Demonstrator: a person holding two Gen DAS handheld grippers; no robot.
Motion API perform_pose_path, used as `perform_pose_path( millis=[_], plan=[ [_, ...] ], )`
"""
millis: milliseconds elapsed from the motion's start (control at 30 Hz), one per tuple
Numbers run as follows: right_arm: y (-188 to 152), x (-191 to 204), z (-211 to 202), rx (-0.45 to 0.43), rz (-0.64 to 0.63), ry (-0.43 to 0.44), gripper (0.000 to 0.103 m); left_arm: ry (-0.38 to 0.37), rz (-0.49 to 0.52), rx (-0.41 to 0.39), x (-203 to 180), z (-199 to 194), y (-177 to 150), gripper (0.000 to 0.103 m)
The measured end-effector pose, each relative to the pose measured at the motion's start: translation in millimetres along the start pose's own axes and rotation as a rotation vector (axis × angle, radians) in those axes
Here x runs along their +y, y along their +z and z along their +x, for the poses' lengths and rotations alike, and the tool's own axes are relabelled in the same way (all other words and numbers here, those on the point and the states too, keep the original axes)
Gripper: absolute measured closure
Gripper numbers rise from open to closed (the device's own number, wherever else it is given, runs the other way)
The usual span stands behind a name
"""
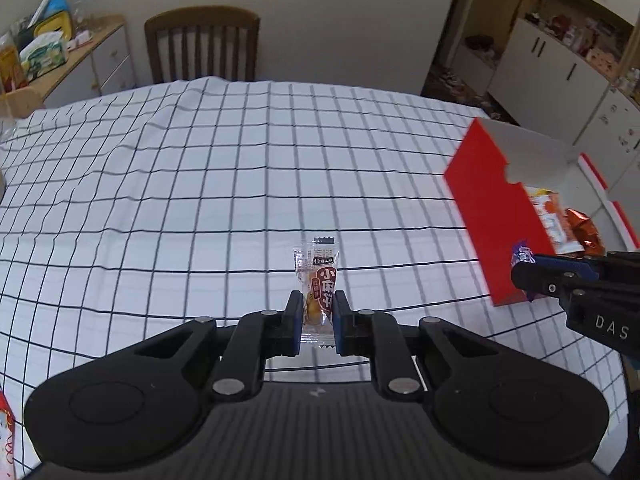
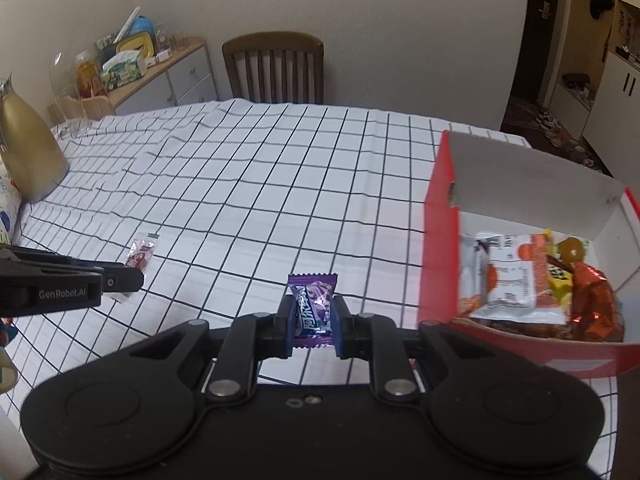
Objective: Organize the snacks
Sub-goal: 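Carry the candy stick and purple candy over the shoebox with both tools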
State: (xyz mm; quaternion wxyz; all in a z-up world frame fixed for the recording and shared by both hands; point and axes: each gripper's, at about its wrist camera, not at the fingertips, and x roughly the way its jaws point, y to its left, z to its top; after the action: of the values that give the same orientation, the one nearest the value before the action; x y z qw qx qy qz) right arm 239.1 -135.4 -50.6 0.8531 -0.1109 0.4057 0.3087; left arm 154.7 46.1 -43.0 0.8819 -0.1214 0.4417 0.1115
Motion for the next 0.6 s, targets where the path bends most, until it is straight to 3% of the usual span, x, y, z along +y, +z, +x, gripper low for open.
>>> perform_pose_path(
  millis=[600],
  plan=[
    [-3.0, -79.1, -79.9, -0.091, 0.070, -0.040, 0.087, -0.091, 0.126, -0.109, -107.1, -34.2, 20.2, 0.088]
  ],
)
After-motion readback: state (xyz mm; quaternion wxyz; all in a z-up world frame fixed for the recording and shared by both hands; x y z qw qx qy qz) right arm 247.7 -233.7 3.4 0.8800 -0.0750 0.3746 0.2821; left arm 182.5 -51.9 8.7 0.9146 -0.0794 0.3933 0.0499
